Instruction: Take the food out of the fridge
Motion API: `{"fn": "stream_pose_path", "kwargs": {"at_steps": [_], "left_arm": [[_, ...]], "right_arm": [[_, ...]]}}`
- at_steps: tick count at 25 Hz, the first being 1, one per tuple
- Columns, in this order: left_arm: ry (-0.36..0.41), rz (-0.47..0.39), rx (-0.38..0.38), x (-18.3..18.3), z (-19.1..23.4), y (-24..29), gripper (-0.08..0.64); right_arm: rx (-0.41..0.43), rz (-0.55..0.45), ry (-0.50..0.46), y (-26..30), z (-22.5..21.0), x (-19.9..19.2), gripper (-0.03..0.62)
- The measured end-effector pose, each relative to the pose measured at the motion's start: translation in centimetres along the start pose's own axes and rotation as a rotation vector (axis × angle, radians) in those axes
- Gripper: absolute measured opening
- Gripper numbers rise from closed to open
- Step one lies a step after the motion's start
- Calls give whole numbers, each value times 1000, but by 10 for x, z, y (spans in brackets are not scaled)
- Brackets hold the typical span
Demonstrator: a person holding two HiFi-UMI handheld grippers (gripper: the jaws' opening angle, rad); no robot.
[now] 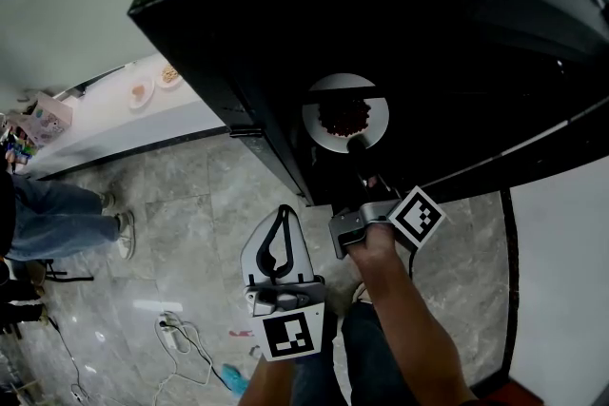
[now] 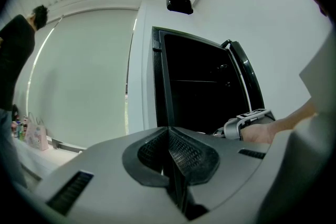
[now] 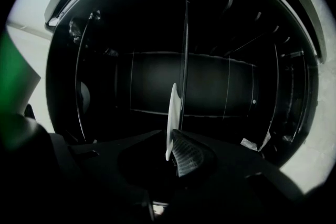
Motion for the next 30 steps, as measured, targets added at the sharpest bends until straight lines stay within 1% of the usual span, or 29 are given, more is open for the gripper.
{"fn": "stream_pose_path", "kwargs": {"at_steps": [10,18,27,30], "left_arm": [[5,-8,10,3,3,5,14],[4,-6,12,2,6,7,14],[10,-6,16,7,15,16,14],[11,-8,19,5,14,17,14]], "right_arm": [[-16,11,40,0,-2,0,35],[-9,17,26,-6,5,1,32],[-29,22,38,-18,20,0,32],[-34,25,38,-30,21,2,32]]}}
Point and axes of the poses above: the fingertips, and each gripper's own axes: y forward along the fingers, z to its left, x out of its top, the point moved 7 cm from there along -y, backward along the fingers, and after that the axes turned 8 degrees about -x, right-handed, at the moved point
